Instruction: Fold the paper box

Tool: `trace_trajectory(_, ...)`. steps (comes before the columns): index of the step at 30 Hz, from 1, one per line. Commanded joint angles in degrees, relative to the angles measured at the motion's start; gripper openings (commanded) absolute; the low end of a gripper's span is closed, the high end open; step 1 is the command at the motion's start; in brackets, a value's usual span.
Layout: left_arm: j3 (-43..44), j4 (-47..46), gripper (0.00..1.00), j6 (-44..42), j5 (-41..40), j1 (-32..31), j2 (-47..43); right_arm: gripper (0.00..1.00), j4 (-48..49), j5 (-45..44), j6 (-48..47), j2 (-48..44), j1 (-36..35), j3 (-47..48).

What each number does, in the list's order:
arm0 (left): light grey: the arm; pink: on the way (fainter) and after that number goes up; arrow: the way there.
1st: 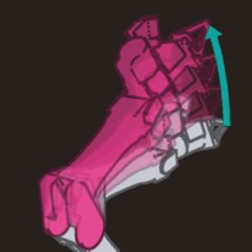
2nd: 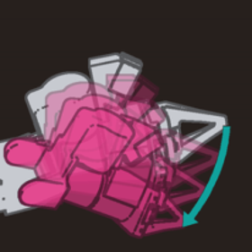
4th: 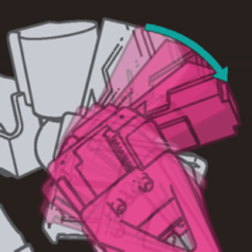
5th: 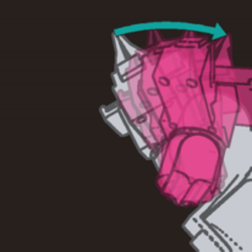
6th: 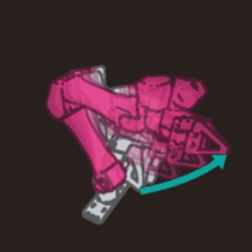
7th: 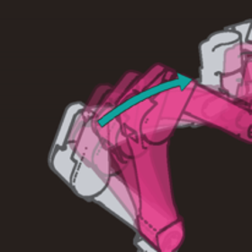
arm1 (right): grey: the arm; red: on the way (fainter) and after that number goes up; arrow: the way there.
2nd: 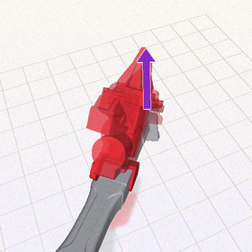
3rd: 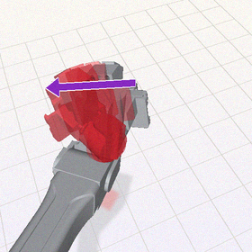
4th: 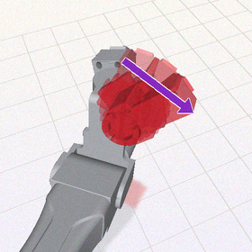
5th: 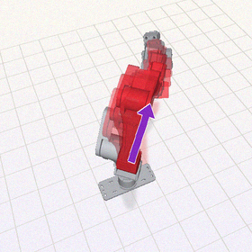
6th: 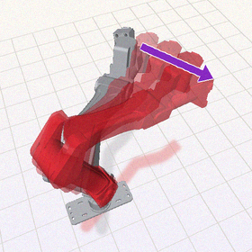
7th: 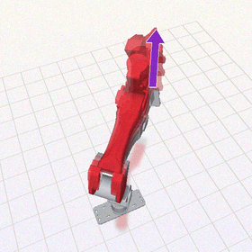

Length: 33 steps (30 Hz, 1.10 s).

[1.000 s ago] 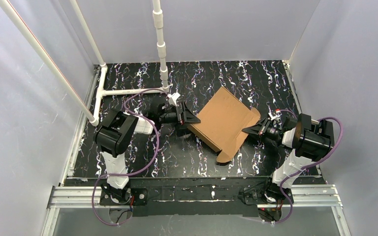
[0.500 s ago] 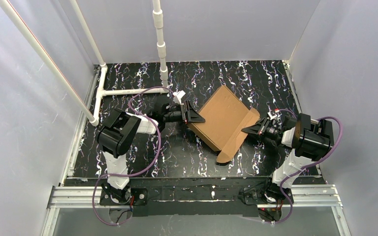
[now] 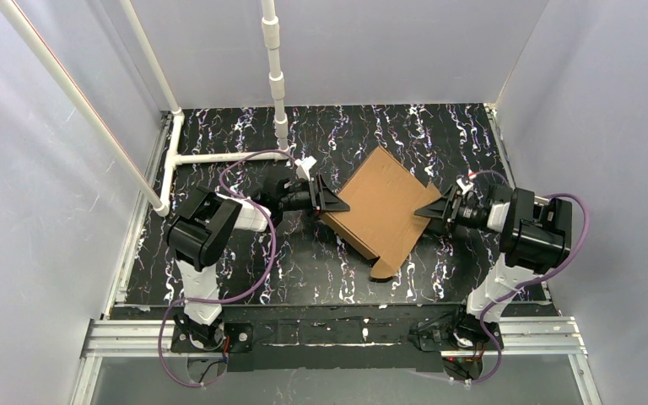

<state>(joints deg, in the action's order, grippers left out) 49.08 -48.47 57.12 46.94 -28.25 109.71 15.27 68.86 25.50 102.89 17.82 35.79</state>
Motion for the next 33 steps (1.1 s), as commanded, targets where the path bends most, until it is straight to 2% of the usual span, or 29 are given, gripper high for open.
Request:
trace_trajectory(1,-1.85,-1.54,0.25,-0.11,-0.44,0.72,-4.78,0.96,-43.69,5.24,-40.79,2.98,-0.08,13.43)
trace_trajectory(5,-3.62,-1.18,0.24,0.31,-0.96,2.73,-9.86,0.98,-87.88,8.73,-83.96,10.34,1.21,24.27)
trace_trajectory(6,-4.09,-0.54,0.23,0.44,-1.05,3.06,-11.04,0.98,-95.08,9.21,-92.49,12.28,1.77,25.87)
trace_trajectory(7,-4.51,-0.16,0.20,0.49,-1.01,3.66,-12.15,0.98,-96.36,9.43,-94.71,13.12,2.23,26.21)
trace_trajectory(12,-6.52,3.57,0.19,-0.63,-1.35,5.16,-18.03,0.98,-96.57,10.62,-95.84,9.72,2.57,25.07)
trace_trajectory(17,-7.70,12.38,0.19,-4.28,-2.52,5.61,-24.43,0.98,-96.65,11.33,-92.08,2.17,2.48,26.16)
trace_trajectory(22,-7.96,22.23,0.19,-7.93,-4.48,5.83,-30.57,0.98,-96.57,11.32,-92.35,-6.66,2.56,27.36)
trace_trajectory(28,-8.07,34.45,0.18,-13.06,-8.32,5.84,-39.51,0.98,-96.61,7.76,-91.60,-8.53,2.57,31.71)
trace_trajectory(30,-7.91,38.09,0.18,-14.54,-9.09,5.81,-41.85,0.98,-95.94,5.24,-88.32,-8.52,2.69,34.48)
trace_trajectory(33,-7.02,44.91,0.18,-17.18,-10.76,5.83,-44.91,0.98,-85.73,0.24,-73.22,-10.89,2.68,36.54)
